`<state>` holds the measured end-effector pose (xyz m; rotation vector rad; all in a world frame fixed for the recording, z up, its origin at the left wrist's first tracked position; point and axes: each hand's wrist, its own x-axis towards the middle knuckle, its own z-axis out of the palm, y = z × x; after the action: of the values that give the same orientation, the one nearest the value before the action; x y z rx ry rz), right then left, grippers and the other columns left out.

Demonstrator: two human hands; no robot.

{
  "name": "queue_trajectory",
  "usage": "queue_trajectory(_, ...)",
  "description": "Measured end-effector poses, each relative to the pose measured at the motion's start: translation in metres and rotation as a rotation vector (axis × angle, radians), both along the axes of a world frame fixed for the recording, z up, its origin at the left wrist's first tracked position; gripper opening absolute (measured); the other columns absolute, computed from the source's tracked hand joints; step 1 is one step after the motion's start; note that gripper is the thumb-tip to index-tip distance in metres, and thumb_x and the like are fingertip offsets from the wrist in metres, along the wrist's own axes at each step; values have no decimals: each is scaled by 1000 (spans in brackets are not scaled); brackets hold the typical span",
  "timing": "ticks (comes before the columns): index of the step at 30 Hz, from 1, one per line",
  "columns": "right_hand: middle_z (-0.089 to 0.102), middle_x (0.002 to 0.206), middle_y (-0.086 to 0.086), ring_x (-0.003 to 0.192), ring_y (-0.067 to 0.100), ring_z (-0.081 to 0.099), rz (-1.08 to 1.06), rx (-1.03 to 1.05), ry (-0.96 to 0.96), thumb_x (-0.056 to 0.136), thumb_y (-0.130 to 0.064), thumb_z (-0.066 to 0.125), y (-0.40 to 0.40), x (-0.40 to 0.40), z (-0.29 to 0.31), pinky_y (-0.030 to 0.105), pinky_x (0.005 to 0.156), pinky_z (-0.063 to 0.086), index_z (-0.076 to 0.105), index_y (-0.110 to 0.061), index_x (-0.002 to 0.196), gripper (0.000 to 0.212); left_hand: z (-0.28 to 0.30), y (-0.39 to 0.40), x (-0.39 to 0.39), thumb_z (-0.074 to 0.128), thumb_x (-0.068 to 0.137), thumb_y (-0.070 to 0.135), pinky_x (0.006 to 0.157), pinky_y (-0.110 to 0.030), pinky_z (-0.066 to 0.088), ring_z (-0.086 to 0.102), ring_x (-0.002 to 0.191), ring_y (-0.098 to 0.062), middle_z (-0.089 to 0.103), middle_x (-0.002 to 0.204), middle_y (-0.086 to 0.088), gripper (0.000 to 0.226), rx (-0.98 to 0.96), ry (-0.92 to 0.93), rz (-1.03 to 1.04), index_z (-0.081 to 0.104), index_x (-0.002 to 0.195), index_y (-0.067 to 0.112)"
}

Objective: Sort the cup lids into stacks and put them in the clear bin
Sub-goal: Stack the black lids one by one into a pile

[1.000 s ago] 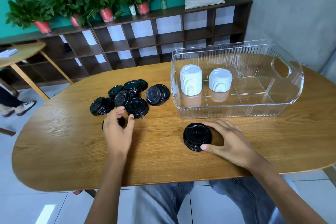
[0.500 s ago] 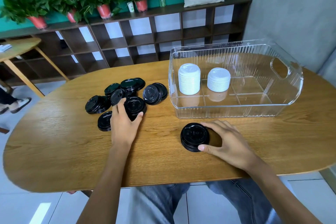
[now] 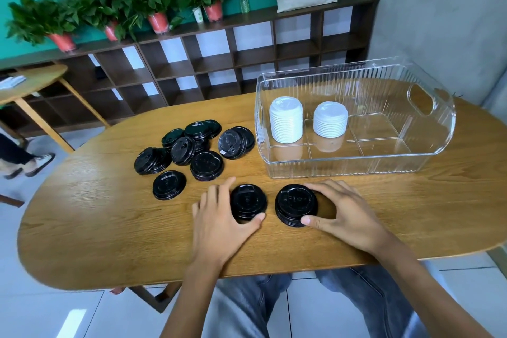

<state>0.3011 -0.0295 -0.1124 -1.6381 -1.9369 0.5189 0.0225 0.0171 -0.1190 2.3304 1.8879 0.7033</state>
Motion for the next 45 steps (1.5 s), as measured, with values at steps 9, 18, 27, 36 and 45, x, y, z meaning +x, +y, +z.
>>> queue_trajectory(9,51,126,-29,125,0,41,0,8,3,71,-84,50,0,1,-2,28,105,28,48,-41,141,82,7,0,-10,61,62,62,120,-40,24,32,133,3,44,144,33,96,-238,-253,-177,12,144,70)
queue_trajectory(18,50,127,-30,124,-4,38,-1,-9,-8,72,-84,50,-1,1,-1,29,108,29,45,-42,143,83,15,-4,-11,67,62,64,124,-46,20,31,141,-3,41,142,38,100,-290,-316,-181,14,147,67)
queue_trajectory(27,51,128,-28,125,-2,39,2,-23,-14,72,-84,50,-1,0,2,31,108,29,44,-42,144,84,10,-6,-11,82,62,66,116,-42,37,49,130,6,57,129,34,97,-275,-541,-194,31,144,61)
queue_trajectory(36,57,129,-21,128,1,46,-9,16,137,91,-71,42,-5,1,9,43,112,34,50,-33,143,65,5,-20,48,84,65,60,105,-12,36,53,125,5,55,128,34,93,-193,-570,-307,31,142,65)
queue_trajectory(45,60,125,-22,124,3,47,-33,22,71,98,-49,49,-3,0,5,40,111,32,51,-35,141,45,3,-21,50,82,67,60,103,-4,33,50,127,9,51,135,36,93,-202,-492,-345,26,141,70)
